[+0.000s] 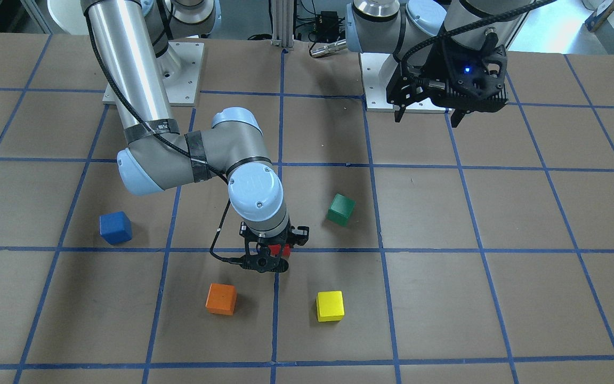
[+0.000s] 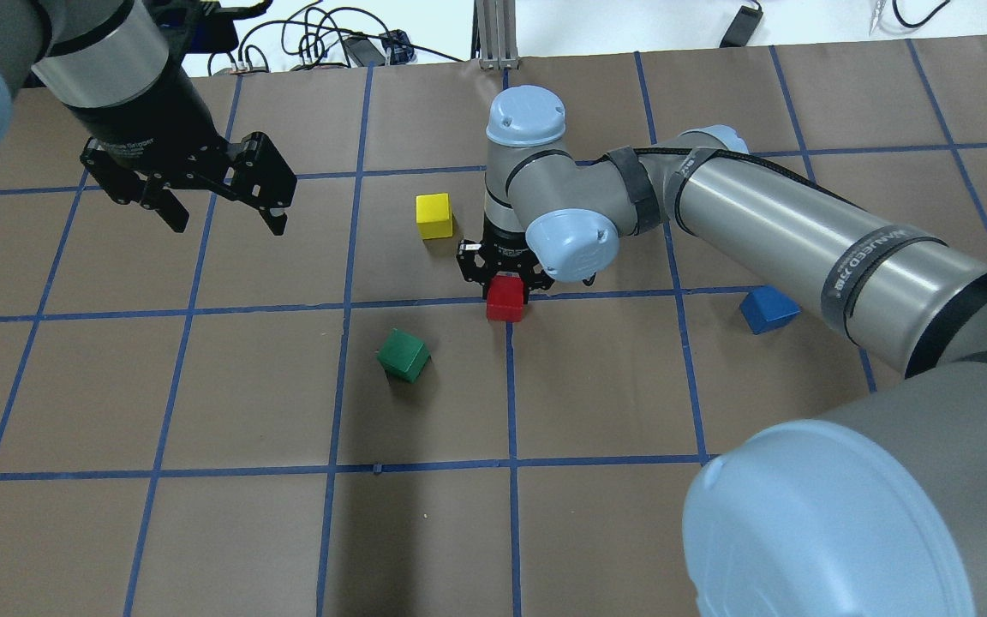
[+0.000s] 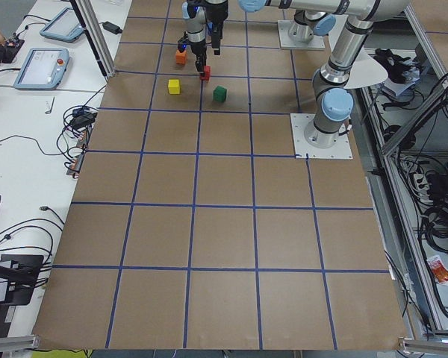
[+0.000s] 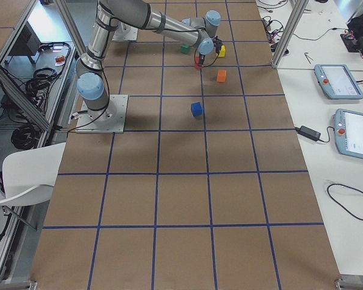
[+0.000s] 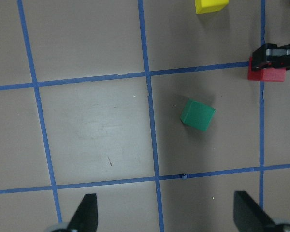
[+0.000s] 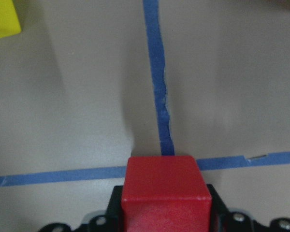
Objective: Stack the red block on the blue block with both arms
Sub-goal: 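Lift the red cube with the right gripper and carry it above the blue cube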
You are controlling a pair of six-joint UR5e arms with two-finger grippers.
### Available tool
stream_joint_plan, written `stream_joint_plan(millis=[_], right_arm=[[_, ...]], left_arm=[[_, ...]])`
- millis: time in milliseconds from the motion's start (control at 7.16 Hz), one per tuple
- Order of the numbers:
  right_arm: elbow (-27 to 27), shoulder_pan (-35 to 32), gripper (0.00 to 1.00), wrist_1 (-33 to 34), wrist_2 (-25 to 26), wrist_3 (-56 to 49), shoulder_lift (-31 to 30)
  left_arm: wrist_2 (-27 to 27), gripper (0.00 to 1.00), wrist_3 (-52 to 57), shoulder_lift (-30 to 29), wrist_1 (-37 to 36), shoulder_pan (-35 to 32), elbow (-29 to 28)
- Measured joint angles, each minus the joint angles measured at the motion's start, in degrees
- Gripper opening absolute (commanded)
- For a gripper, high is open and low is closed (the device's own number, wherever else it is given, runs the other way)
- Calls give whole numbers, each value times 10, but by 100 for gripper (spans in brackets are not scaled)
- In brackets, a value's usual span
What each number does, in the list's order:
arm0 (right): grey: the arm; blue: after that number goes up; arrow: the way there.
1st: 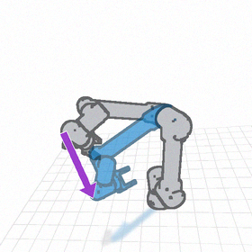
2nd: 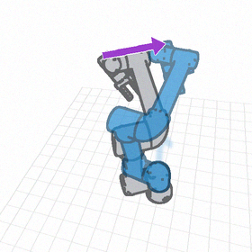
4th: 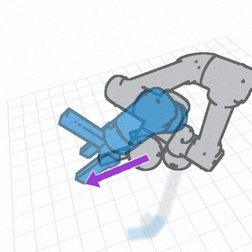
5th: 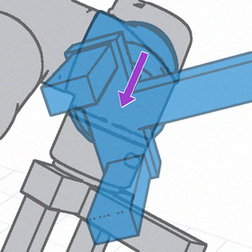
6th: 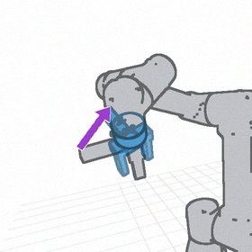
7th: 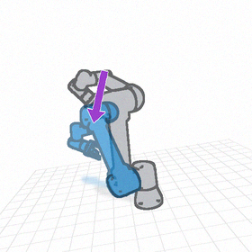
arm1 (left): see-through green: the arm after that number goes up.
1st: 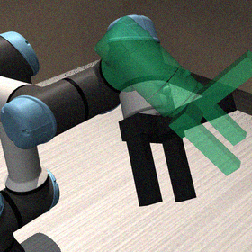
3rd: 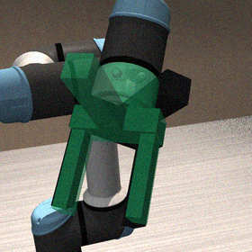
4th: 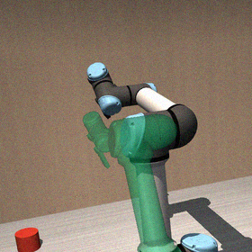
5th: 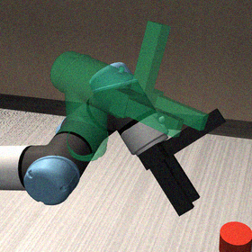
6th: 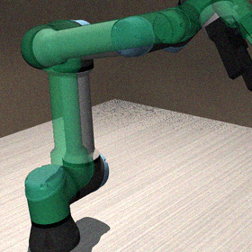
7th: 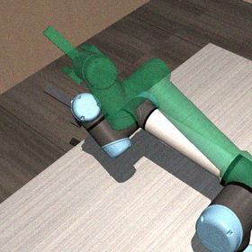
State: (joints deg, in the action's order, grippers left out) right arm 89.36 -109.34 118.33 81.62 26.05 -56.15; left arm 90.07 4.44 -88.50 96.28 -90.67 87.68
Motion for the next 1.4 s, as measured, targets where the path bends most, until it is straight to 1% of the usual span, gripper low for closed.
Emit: stream_joint_plan(millis=[279, 419, 699, 838, 978, 1118, 1397], right_arm=[[-16, 2, 0, -2, 4, 0, -11], [-37, 6, 0, -26, 7, -1, -19], [-92, 26, 0, -113, 13, -5, -34], [-116, 46, 0, -160, 18, -10, -45], [-129, 73, 0, -199, 23, -32, -61], [-131, 104, 0, -232, 28, -73, -80], [-115, 166, 0, -281, 36, -136, -121]], left_arm=[[0, 100, 3, 2, -2, 0, 0], [0, 100, 4, 1, -6, 0, -1], [0, 100, 4, 0, -20, 0, -1], [1, 100, 4, -1, -23, 0, -1], [1, 100, 4, -1, -24, 0, -1], [2, 100, 4, -1, -24, 0, 0], [2, 100, 3, -1, -24, 0, 1]])
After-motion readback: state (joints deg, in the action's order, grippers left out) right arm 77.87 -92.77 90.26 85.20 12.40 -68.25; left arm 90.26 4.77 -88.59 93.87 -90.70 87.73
